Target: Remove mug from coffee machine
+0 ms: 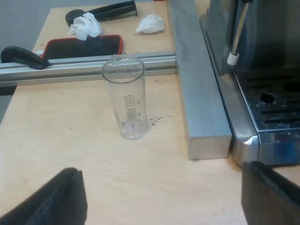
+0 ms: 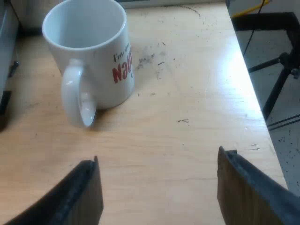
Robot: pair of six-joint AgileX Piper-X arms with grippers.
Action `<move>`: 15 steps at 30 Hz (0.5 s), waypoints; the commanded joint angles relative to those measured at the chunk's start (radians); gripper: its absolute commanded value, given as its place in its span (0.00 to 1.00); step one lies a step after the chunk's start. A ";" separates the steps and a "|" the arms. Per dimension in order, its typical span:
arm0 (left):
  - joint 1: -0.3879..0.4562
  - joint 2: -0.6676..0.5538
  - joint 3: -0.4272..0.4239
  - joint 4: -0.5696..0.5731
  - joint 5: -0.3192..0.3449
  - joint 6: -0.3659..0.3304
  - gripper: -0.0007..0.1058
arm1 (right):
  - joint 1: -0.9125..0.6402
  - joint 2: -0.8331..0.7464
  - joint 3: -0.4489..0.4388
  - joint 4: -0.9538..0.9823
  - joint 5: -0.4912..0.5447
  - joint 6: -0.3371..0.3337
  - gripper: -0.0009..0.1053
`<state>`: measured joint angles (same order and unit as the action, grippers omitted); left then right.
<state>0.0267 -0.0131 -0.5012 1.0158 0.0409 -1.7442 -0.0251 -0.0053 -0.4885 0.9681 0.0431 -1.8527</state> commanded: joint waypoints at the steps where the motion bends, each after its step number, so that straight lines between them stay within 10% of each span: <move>1: 0.000 -0.137 -0.005 -0.015 0.001 -0.004 0.66 | -0.001 -0.046 -0.006 -0.005 -0.004 -0.007 0.54; 15: 0.000 -0.137 0.002 -0.028 0.018 -0.004 0.66 | -0.001 -0.046 -0.006 -0.005 -0.004 -0.007 0.54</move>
<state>0.0267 -0.0131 -0.4978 1.0047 0.0500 -1.7442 -0.0251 -0.0053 -0.4885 0.9681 0.0431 -1.8527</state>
